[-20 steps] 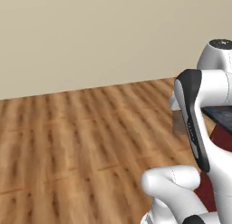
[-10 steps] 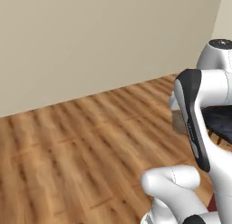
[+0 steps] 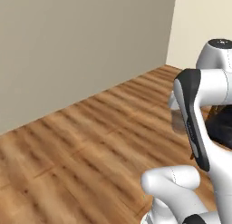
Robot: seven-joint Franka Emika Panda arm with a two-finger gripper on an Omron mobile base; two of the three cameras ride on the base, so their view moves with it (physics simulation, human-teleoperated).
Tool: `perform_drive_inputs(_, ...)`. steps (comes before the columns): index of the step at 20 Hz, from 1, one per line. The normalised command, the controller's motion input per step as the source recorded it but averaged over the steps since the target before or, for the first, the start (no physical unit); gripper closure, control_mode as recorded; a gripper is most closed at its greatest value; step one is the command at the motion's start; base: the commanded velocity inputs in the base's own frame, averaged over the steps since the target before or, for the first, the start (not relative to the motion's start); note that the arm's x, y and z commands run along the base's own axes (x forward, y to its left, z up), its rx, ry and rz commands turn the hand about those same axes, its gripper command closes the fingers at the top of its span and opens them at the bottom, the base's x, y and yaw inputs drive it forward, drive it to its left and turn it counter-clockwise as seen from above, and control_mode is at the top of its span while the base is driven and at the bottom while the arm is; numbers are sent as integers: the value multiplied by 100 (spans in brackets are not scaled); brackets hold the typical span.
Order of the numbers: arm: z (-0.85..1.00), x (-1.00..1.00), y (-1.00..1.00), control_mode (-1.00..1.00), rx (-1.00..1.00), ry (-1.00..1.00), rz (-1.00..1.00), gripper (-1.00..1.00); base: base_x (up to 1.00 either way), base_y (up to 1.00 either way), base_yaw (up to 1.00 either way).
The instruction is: There is a bowl on the dining counter. Grab a lemon wedge from the fridge and place it in the bowl. Then get the liquor bottle and glass cup from the cabinet and place them next to the bowl.
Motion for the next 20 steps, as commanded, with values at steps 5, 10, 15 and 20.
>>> perform_drive_inputs(5, 0, 0, 0, 100, 0, 0, 0, 100, 56, 66, -45)
perform_drive_inputs(10, 0, 0, 0, 100, 0, 0, 0, 100, 49, 67, -44)
perform_drive_inputs(15, 0, 0, 0, 100, 0, 0, 0, 100, 47, 67, -43)
perform_drive_inputs(20, 0, 0, 0, 100, 0, 0, 0, 100, 48, 67, -43)
